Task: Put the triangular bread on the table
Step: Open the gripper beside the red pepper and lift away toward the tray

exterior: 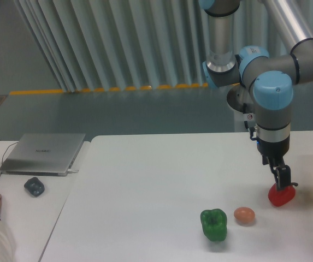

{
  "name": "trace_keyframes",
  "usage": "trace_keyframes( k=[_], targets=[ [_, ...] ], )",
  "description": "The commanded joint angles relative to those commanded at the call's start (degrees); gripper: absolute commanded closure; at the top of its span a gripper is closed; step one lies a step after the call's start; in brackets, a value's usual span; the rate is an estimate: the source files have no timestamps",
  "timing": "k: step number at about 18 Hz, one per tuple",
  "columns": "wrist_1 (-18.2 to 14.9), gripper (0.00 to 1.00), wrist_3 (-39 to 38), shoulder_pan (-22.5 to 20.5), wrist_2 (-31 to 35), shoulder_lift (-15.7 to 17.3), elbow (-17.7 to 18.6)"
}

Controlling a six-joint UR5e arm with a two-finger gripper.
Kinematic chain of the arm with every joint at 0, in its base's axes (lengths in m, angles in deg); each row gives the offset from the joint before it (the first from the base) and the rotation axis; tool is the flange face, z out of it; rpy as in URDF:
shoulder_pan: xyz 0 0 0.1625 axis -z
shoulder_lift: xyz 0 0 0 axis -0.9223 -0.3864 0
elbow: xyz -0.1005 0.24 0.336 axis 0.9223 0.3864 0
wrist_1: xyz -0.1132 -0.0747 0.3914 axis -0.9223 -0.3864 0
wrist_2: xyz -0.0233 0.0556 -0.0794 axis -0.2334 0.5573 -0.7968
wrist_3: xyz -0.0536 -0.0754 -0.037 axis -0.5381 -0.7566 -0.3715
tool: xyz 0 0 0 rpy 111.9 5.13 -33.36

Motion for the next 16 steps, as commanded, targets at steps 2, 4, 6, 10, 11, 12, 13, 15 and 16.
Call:
trace_keyframes(
  k=[2,4,6,10,11,12,13,15,16],
  targets=[
    [0.3,0.0,0.0,-0.1,-0.6,0.0,0.2],
    [0.7,0.0,0.1,-0.5,-0.4,0.0,0.2],
    [0.9,0.0,0.0,-1.8,-0.1,0.0,0.7],
    [4.3,0.0,-0.7,-2.9,0.0,1.1,3.4],
    [4.8,0.0,-0.7,-3.2,0.0,1.1,3.5],
    [4.9,0.0,-0.9,-3.7,-0.1,1.1,3.5],
    [5.0,0.0,-1.0,-3.9,-0.1,1.1,3.6],
    [6.7,0.0,-0.8,-4.6,-0.6,1.1,4.3],
    [7.6,0.0,-0.8,-4.8,-0.6,1.1,4.7]
  ],
)
